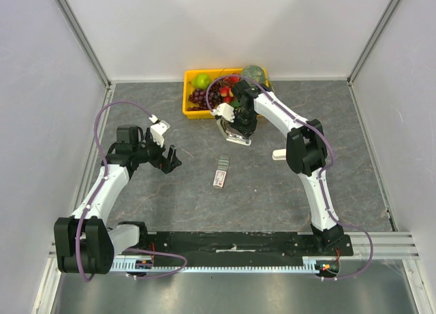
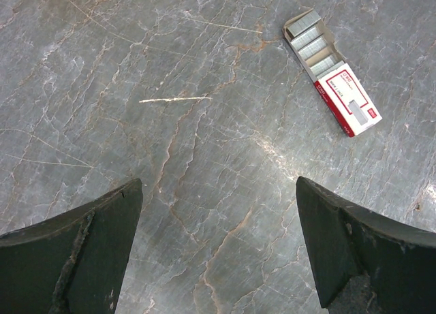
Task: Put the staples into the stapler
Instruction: Pick up the stapler.
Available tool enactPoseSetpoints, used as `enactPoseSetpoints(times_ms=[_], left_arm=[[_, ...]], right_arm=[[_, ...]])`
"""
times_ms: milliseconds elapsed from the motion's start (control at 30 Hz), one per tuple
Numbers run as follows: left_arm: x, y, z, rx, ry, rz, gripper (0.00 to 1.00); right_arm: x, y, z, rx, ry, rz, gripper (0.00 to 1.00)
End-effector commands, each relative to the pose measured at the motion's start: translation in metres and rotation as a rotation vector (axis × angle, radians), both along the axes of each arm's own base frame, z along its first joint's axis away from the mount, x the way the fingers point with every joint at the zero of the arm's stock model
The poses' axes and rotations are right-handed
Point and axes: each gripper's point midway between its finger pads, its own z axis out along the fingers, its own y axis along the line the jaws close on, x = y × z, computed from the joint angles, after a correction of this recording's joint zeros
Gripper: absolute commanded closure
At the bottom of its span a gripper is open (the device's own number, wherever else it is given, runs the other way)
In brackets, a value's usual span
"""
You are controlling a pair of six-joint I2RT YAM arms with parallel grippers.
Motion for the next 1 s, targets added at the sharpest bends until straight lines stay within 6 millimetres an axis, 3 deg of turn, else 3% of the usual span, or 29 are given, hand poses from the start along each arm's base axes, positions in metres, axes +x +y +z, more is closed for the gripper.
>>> enactPoseSetpoints(times_ms=[0, 967], left_arm=[[0.002, -0.004, 0.006, -0.024, -0.014, -0.021, 0.0], [0.003, -0.004, 0.008, -0.027, -0.014, -0.02, 0.0]], right_arm=[[0.008, -0.003, 0.014, -0.005, -0.045, -0.012, 0.83], [-0.009, -0.003, 0.001, -0.024, 0.036, 0.045, 0.83]])
